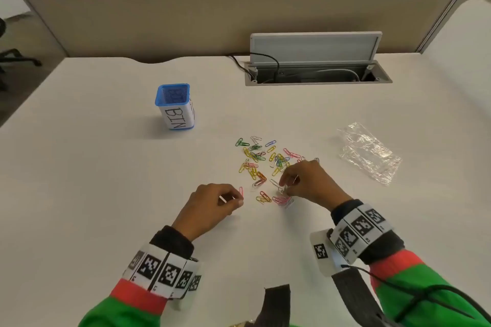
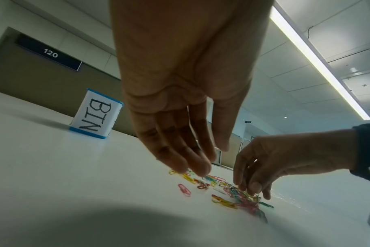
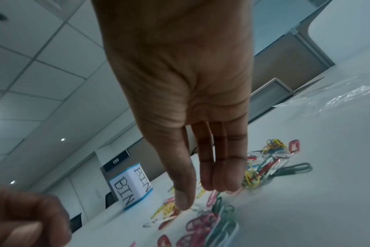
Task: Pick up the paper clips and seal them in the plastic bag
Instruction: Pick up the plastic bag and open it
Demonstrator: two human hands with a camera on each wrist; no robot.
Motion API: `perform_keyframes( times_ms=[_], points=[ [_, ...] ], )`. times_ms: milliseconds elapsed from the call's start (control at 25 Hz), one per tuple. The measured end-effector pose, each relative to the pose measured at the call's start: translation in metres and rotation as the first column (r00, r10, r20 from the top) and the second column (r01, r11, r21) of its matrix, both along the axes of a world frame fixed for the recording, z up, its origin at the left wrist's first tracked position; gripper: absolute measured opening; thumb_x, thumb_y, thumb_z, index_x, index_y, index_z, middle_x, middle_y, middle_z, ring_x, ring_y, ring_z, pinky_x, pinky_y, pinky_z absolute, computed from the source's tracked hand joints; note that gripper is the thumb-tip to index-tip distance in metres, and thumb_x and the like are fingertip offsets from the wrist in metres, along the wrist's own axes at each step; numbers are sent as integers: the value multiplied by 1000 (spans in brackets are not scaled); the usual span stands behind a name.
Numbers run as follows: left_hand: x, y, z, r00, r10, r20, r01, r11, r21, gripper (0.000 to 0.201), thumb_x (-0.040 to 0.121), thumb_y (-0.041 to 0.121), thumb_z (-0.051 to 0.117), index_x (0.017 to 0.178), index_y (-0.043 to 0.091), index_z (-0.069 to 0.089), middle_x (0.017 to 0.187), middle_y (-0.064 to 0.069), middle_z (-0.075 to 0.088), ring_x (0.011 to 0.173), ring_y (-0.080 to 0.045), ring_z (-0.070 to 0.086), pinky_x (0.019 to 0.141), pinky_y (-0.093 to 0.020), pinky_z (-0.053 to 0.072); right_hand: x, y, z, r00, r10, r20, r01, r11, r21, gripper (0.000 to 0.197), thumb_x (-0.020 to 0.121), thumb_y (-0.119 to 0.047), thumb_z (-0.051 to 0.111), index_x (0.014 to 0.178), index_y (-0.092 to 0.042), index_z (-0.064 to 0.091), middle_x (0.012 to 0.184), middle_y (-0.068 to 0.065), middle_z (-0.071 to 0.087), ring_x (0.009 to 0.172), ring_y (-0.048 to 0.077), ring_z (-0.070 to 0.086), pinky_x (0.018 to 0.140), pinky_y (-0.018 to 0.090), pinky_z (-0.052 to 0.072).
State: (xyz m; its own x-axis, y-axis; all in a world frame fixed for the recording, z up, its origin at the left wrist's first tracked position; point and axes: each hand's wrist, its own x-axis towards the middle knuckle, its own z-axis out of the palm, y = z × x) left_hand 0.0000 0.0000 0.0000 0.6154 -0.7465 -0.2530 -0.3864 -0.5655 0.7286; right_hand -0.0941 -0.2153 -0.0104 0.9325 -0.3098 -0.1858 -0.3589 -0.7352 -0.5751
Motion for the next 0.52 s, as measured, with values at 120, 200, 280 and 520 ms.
perform_keyframes(
  times_ms=[120,200,280,520],
  points=[
    [7,-4,-4,999,29,14,-29,1000,-2,17,82,31,60,92,20,68,91,3,70,75,-11,65,70,-19,44,10,2,-7,993,63,-102,-71,994,-83,20,69,-8,73,88,-13,73,82,4,67,74,14,58,72,28,52],
    [11,-6,-7,999,47,7,-47,999,-8,17,82,31,61,92,19,68,90,2,70,76,-12,65,68,-18,43,14,4,-10,988,72,-135,-83,993,-83,22,67,-12,76,88,-14,72,79,-1,60,74,15,55,70,30,50],
    [13,-8,-9,998,62,-2,-62,998,-21,17,82,31,61,92,20,68,89,2,70,75,-12,66,66,-17,43,14,2,-12,986,78,-144,-87,995,-53,24,65,-16,79,88,-14,72,78,-3,56,72,14,53,68,28,47],
    [10,-16,-20,997,62,-36,-64,997,-47,13,81,31,61,90,24,67,91,2,71,74,-12,66,71,-21,48,8,-34,-9,942,-301,150,320,939,-129,12,76,-12,72,88,-9,70,83,5,57,76,20,53,66,28,39]
  ],
)
